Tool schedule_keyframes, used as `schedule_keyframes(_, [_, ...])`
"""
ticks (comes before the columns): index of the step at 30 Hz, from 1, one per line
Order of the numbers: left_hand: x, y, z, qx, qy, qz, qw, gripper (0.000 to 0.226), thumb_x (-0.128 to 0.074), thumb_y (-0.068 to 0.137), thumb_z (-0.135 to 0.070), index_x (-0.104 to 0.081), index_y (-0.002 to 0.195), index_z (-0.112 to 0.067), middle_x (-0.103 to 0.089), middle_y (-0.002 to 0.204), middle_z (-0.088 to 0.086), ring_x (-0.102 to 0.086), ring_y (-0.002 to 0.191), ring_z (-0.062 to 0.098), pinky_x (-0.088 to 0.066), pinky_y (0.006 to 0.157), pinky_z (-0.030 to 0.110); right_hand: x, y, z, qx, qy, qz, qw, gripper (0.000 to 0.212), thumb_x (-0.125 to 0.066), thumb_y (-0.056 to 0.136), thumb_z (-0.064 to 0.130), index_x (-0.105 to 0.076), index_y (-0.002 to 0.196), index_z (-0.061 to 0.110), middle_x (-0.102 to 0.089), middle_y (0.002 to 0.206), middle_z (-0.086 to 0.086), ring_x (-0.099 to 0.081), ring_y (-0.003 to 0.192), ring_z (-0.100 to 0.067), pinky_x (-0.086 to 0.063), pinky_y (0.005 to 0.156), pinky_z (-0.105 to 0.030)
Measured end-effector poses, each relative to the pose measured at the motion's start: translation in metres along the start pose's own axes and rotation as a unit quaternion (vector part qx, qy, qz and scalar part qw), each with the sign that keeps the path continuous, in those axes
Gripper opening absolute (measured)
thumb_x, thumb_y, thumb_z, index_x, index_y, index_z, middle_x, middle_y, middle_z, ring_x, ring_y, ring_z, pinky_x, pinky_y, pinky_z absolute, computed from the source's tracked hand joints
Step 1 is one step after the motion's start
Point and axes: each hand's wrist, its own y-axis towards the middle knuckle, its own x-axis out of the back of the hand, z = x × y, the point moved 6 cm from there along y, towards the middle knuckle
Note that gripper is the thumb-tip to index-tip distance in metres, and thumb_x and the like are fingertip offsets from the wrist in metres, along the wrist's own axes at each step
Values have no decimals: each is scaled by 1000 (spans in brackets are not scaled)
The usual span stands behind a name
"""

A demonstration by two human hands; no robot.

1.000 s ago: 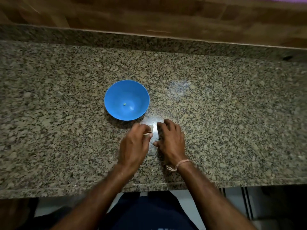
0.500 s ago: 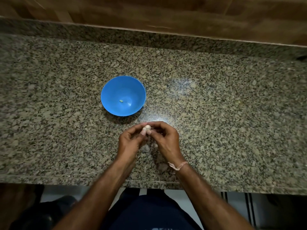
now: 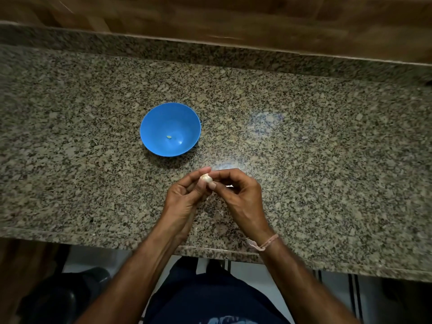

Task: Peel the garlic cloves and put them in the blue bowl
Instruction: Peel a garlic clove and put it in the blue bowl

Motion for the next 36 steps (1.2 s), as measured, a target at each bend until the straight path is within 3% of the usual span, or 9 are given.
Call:
schedule_keyframes(5, [-7,-8,-3,-15,40,10,999,38,-69,88,-13,-69,126,-9,-75,121,13,-70,114,20,-58,90,23,9,-6,13,61,-74,-6,995,13,-80,90,11,-79,103,10,-75,100,2,-74,96,-18,-63,79,-42])
schedule_keyframes(13, [-12,-19,-9,-42,138,21,989,39,-72,89,-14,-69,127,-4,-76,120,12,-70,119,27,-52,105,41,12,-19,22,147,-198,-5,969,15,-75,95,16,-79,108,9,-75,102,1,-72,92,-8,-61,77,-28])
schedule_keyframes(21, [-8,-27,-1,-47,175,12,983,29,-67,95,-4,-70,124,1,-78,111,14,-73,112,24,-57,100,33,8,-26,18,160,-244,10,956,13,-76,94,13,-78,106,9,-74,98,3,-68,86,0,-51,77,-9])
schedule_keyframes(25, [-4,-27,1,-42,186,6,982,28,-65,96,-1,-69,124,4,-78,111,16,-74,111,26,-57,100,33,6,-27,14,154,-245,14,957,13,-77,93,14,-78,105,9,-73,97,6,-65,84,6,-49,76,-7])
schedule_keyframes(28, [-2,-27,2,-32,194,3,981,26,-65,97,1,-70,123,1,-78,111,14,-74,110,25,-58,98,33,5,-27,9,150,-255,14,955,13,-76,94,16,-78,106,10,-74,96,4,-67,83,2,-52,74,-10])
schedule_keyframes(32, [-2,-26,2,-19,180,-2,983,24,-64,97,2,-72,120,-2,-79,107,12,-76,106,21,-59,89,25,0,-27,4,153,-268,7,951,14,-72,98,18,-76,108,10,-72,100,2,-67,87,-3,-55,76,-15])
schedule_keyframes(36, [2,-22,3,-12,168,-2,986,23,-65,97,-2,-74,118,-5,-80,106,10,-76,105,18,-58,85,20,-2,-19,-7,97,-227,1,969,11,-70,100,22,-76,105,15,-70,100,7,-67,92,-4,-56,77,-21])
